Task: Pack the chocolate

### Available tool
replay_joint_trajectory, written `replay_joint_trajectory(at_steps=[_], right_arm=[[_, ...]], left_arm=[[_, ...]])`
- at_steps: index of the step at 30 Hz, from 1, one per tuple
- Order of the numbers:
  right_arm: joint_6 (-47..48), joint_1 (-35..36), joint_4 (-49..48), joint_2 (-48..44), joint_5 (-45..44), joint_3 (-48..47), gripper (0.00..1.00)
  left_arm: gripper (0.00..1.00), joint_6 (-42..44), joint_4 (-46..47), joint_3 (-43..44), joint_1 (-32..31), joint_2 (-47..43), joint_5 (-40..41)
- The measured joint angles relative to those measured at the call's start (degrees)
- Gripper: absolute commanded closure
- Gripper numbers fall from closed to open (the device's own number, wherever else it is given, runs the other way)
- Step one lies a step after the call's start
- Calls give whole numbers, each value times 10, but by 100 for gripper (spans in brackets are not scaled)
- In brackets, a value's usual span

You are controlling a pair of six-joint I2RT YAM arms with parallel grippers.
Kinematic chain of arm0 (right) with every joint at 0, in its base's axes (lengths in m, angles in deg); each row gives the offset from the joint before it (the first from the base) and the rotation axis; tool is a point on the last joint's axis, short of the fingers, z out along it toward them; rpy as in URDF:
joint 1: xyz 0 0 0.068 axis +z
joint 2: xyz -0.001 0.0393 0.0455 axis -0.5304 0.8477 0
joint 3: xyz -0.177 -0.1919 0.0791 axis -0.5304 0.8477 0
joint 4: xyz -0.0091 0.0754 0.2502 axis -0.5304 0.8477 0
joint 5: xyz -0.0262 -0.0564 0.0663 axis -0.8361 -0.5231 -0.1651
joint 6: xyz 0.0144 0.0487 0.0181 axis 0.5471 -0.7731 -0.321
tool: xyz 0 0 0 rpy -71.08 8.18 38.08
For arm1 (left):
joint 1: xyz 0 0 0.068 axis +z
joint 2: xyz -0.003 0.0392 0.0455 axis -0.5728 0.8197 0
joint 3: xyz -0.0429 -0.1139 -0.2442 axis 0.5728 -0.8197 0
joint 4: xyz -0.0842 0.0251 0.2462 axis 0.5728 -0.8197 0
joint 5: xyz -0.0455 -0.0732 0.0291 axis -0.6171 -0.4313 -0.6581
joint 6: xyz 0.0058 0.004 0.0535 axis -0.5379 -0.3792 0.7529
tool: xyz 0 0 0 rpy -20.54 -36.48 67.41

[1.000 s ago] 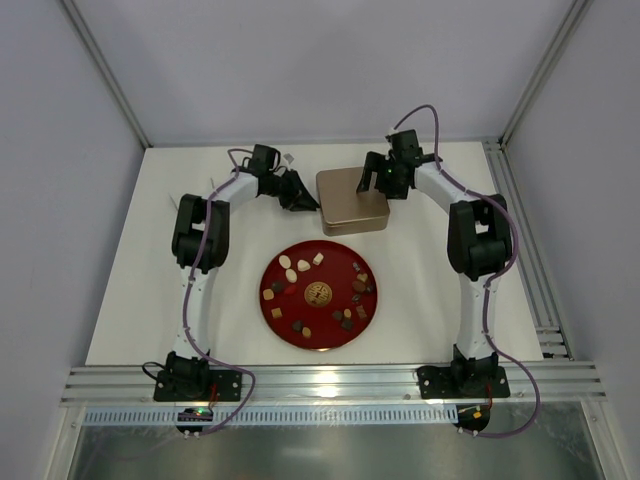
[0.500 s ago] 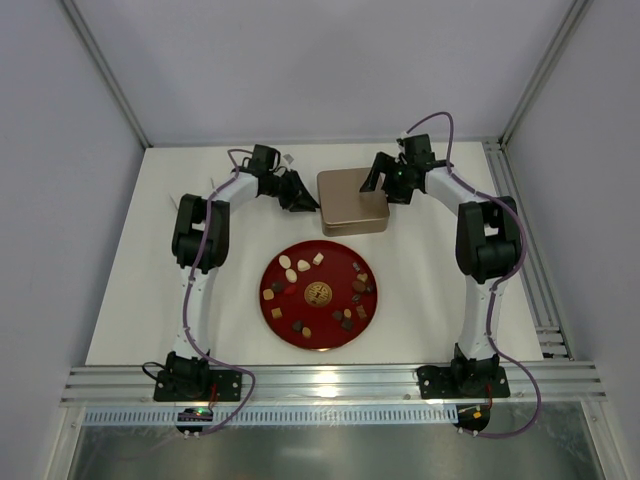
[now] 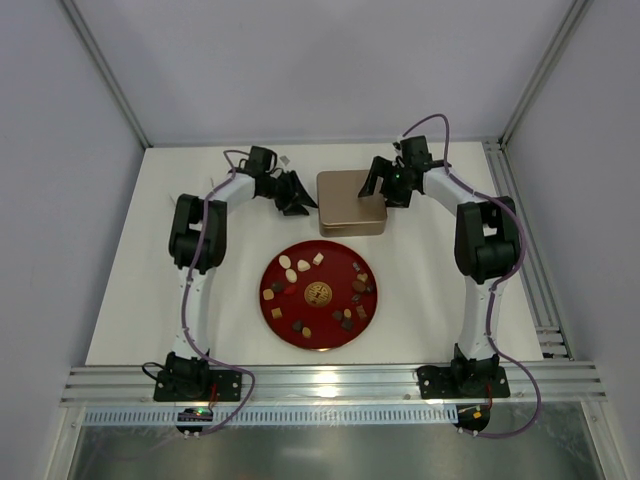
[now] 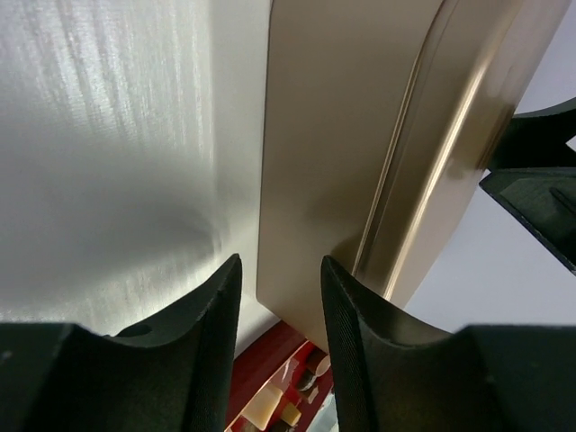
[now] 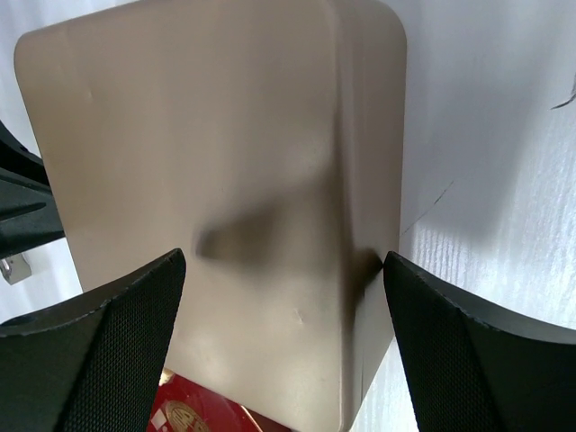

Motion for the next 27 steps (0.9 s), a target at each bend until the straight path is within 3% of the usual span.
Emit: replay_joint_trajectory(at_steps=[9, 27], right_arm=[[2, 15, 13, 0, 10, 0, 10], [4, 19, 20, 0, 13, -1, 10]], left_arm=[[53, 0, 2, -9, 19, -50, 7], [58, 31, 8, -24, -2, -71, 10]])
